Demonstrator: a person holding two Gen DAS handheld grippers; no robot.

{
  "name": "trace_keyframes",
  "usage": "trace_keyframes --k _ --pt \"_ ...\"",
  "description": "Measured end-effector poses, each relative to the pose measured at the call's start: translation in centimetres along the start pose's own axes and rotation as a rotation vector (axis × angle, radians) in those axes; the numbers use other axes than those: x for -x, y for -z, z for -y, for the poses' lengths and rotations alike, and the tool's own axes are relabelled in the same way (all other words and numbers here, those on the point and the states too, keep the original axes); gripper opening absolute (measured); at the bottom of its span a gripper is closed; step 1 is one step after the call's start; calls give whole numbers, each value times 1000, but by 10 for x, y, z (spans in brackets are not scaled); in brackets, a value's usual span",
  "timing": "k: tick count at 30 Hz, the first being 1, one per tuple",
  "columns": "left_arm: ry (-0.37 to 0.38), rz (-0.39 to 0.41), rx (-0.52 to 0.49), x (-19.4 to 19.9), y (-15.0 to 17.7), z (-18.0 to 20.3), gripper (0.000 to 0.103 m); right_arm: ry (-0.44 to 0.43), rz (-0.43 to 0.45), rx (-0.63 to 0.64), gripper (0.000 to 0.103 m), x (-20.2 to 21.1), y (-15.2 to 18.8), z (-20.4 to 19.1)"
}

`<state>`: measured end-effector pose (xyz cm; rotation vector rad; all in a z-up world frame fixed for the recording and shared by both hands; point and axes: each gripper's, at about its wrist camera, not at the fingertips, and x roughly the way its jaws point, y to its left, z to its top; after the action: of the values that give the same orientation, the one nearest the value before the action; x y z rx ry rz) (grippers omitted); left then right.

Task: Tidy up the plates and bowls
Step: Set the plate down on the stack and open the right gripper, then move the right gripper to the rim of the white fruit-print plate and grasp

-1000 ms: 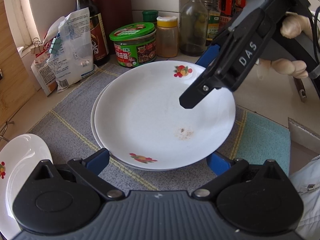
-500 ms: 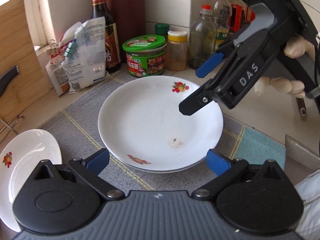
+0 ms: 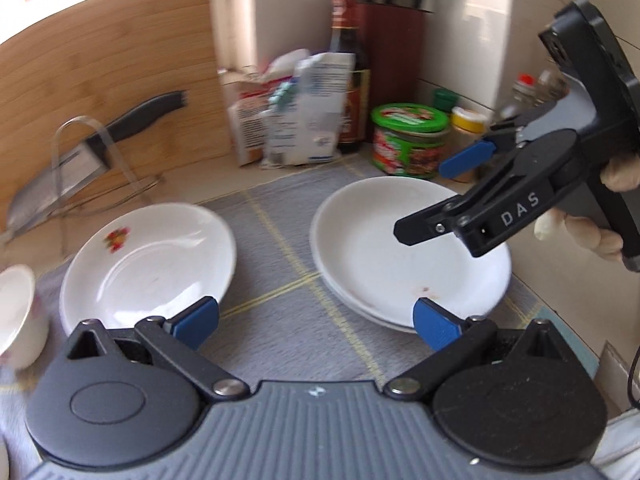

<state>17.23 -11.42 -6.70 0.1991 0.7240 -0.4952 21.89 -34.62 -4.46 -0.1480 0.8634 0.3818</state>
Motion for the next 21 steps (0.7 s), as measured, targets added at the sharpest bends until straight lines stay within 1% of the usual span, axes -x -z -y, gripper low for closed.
trace_keyframes --k 1,3,5,8,10,13,18,21 --pt "-33 -7 26 4 3 -4 102 -17 3 10 103 -3 -4 -3" --pt "-75 -23 61 12 8 -10 102 -38 18 35 103 -8 -11 -12" --pt "-114 -39 79 20 15 -15 102 -77 25 62 103 -15 -19 -22" --pt "-173 -63 98 31 26 -27 102 -112 31 84 103 -22 -27 -38" --pt "-188 -70 120 36 33 -38 102 -128 30 95 103 -27 -32 -49" --pt "-213 -74 133 40 42 -53 102 -128 22 107 103 -31 -36 -66" --pt "-207 -67 127 35 49 -75 102 -76 11 103 103 -31 -41 -85" --pt "-180 -53 111 30 52 -88 102 -30 2 101 103 -30 -44 -93"
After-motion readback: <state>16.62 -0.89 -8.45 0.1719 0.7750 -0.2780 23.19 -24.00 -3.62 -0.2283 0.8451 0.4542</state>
